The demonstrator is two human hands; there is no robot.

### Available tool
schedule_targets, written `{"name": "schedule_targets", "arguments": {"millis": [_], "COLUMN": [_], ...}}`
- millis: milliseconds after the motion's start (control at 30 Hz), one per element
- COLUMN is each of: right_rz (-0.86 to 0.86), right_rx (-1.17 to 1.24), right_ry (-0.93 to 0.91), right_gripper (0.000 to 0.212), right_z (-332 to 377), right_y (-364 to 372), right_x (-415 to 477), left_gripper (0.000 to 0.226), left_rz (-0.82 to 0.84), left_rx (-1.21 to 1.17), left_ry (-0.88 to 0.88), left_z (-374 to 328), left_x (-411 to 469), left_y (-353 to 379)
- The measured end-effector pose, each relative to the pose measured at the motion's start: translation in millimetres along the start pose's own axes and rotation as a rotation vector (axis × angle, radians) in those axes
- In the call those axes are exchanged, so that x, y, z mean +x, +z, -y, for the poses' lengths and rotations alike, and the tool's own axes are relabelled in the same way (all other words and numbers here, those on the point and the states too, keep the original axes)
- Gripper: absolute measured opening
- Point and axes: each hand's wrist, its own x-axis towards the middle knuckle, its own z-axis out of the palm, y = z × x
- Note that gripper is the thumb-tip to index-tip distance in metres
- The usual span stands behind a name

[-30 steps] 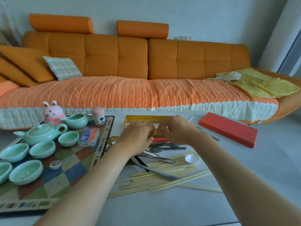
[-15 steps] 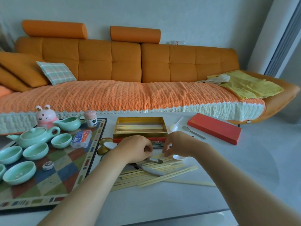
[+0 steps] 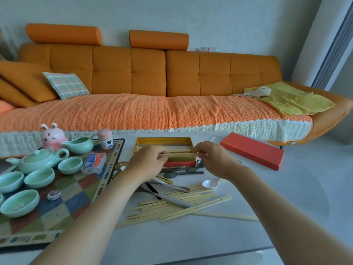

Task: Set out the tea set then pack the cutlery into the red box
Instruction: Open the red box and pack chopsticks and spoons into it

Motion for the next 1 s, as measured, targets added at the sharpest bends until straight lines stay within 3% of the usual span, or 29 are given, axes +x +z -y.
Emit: {"name": "schedule_targets", "arguments": {"millis": [167, 300, 500, 667, 867, 1000], "right_rz": [-0.144, -0.129, -0.055, -0.047, 0.049, 0.234], "right_rx": [0.029, -0.005, -0.138, -0.295, -0.176, -0.049], "right_ry": [-0.022, 0.117, 0.190, 0.141, 0.137, 0.076], "right_gripper": [0.026, 0.032, 0.042, 0.039, 0.038, 0.038], "right_z": [5.1, 11.1, 17.5, 19.0, 20.1, 35.3], "right_y": [7.2, 17.1, 39.2, 53.0, 58.0, 52.9], "right_x": [12.2, 31.2, 62.7, 82.2, 90.8, 78.6], "left_gripper": [0.018, 0.034, 0.036, 0.043, 0.052, 0.053], "left_rz": [-0.160, -0.257, -0.124, -0.016, 0.069, 0.074], "left_rx": [0.116, 0.292, 0.294, 0.275, 0.350, 0.360], "left_ry": [-0.002, 0.051, 0.116, 0.056, 0.014, 0.002], "left_z": [29.1, 46.6, 61.4, 69.9, 69.8, 68.1], "left_x": [10.3, 15.0, 22.0, 26.2, 30.6, 31.0], "left_y": [-12.8, -9.5, 1.8, 8.4, 9.6, 9.5]}}
